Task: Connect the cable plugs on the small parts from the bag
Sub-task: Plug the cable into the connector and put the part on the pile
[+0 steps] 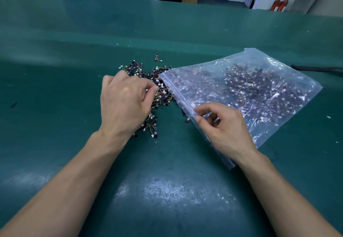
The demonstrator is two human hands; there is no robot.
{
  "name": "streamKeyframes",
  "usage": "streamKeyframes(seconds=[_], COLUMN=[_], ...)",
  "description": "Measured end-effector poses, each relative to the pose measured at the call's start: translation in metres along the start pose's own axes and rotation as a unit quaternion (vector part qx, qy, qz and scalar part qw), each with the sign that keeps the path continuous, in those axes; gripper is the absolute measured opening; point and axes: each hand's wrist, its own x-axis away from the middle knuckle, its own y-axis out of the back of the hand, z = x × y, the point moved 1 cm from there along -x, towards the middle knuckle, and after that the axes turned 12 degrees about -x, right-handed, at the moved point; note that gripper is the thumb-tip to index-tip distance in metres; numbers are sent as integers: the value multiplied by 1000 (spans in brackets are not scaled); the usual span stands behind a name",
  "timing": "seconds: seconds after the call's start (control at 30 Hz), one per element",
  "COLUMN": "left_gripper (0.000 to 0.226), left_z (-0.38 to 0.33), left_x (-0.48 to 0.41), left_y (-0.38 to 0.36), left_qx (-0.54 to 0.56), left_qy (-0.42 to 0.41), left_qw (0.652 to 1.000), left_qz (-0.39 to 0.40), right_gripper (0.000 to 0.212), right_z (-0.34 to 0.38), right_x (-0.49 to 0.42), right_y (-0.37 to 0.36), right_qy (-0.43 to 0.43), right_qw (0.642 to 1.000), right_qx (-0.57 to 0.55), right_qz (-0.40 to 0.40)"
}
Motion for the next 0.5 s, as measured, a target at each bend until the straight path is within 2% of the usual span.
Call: streamKeyframes(seconds=[0.13, 0.3, 0.5], left_gripper=[18, 21, 22], left_z=[-2, 2, -6], left_x=[0, 0, 6], left_y=[5, 6, -4], left_qx=[-3, 18, 59], left_qy=[-7, 10, -10], left_qw=[999, 998, 997], left_qz=[-38, -52, -47], right_gripper=[16, 17, 18], right_z=[0, 1, 1], right_x=[1, 1, 1], right_y=[-1, 0, -1], right_qy=[-4, -3, -7], right_qw=[1000, 1000, 1000], right_qx=[0, -5, -10], right_qz=[4, -2, -8])
